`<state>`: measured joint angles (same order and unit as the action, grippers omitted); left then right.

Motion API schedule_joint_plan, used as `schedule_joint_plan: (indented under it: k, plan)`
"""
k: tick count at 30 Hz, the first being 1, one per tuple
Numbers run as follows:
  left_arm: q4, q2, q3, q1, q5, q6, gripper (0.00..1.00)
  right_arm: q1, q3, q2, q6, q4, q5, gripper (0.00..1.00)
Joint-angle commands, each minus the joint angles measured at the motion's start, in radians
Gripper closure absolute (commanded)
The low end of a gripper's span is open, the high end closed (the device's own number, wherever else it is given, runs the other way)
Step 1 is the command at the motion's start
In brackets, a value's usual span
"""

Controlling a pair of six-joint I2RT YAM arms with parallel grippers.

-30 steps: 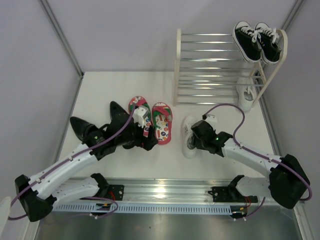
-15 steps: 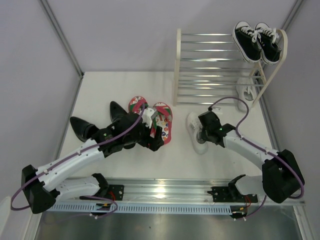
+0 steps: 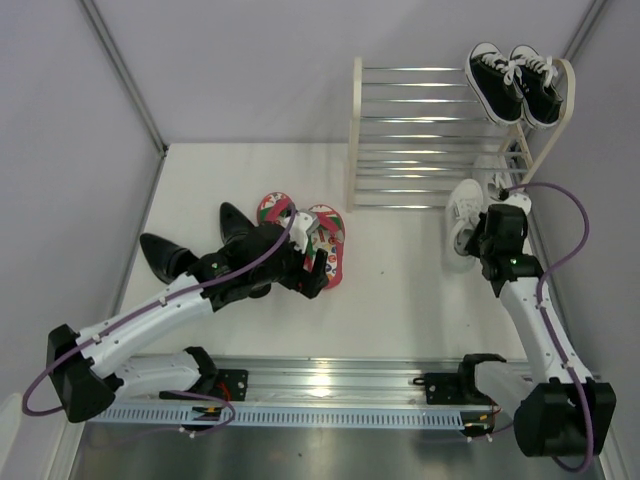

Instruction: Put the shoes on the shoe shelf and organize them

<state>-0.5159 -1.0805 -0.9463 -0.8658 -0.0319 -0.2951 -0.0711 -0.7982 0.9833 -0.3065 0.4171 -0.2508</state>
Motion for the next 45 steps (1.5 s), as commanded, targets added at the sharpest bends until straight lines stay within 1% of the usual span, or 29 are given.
schedule_joint_plan:
  k: [1, 4, 10, 15, 22, 23, 26, 29, 30, 36, 45]
  plan:
    - [0.027, -0.016, -0.052, -0.007, -0.003, 0.022, 0.01, 0.100, -0.006, 0.049, 0.086, -0.136, 0.159, 1.00]
    - [0.025, -0.016, -0.051, -0.007, -0.014, 0.028, 0.01, 0.139, -0.021, 0.116, 0.142, -0.165, 0.220, 1.00]
    - [0.014, -0.025, -0.055, -0.007, -0.028, 0.040, 0.01, 0.162, -0.071, 0.192, 0.194, -0.179, 0.239, 1.00]
    - [0.014, -0.044, -0.062, -0.007, -0.033, 0.043, 0.01, 0.179, -0.087, 0.251, 0.179, -0.242, 0.237, 1.00]
    - [-0.004, -0.053, -0.058, -0.009, -0.039, 0.057, 0.01, 0.194, -0.139, 0.374, 0.196, -0.354, 0.239, 1.00]
    - [-0.006, -0.055, -0.057, -0.009, -0.048, 0.062, 0.01, 0.203, -0.147, 0.412, 0.195, -0.363, 0.267, 1.00]
    - [-0.007, -0.064, -0.062, -0.007, -0.062, 0.077, 0.01, 0.209, -0.197, 0.480, 0.196, -0.379, 0.266, 1.00]
    - [-0.001, -0.079, -0.066, -0.009, -0.068, 0.086, 0.01, 0.215, -0.228, 0.514, 0.202, -0.405, 0.263, 1.00]
    - [0.001, -0.084, -0.071, -0.007, -0.071, 0.088, 0.01, 0.220, -0.236, 0.540, 0.202, -0.441, 0.271, 1.00]
    - [0.030, -0.105, -0.078, -0.007, -0.080, 0.090, 0.01, 0.235, -0.311, 0.639, 0.191, -0.480, 0.311, 1.00]
    - [0.050, -0.139, -0.086, -0.007, -0.072, 0.108, 0.01, 0.235, -0.391, 0.729, 0.193, -0.511, 0.315, 1.00]
